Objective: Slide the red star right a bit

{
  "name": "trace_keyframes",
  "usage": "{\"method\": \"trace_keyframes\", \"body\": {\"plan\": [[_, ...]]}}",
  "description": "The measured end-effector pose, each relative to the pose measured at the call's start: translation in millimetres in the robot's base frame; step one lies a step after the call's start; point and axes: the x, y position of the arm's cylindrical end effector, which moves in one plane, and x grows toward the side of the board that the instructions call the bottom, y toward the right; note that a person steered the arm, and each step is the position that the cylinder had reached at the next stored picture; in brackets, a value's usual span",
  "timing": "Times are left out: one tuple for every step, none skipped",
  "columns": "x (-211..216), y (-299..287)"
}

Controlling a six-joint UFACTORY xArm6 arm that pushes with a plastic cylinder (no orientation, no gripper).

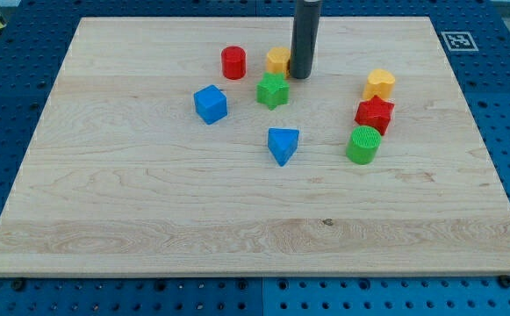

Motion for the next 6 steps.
{"method": "trace_keyframes", "body": {"plan": [[37, 12], [71, 42], [72, 74], [72, 93], [78, 119], [81, 136]]}}
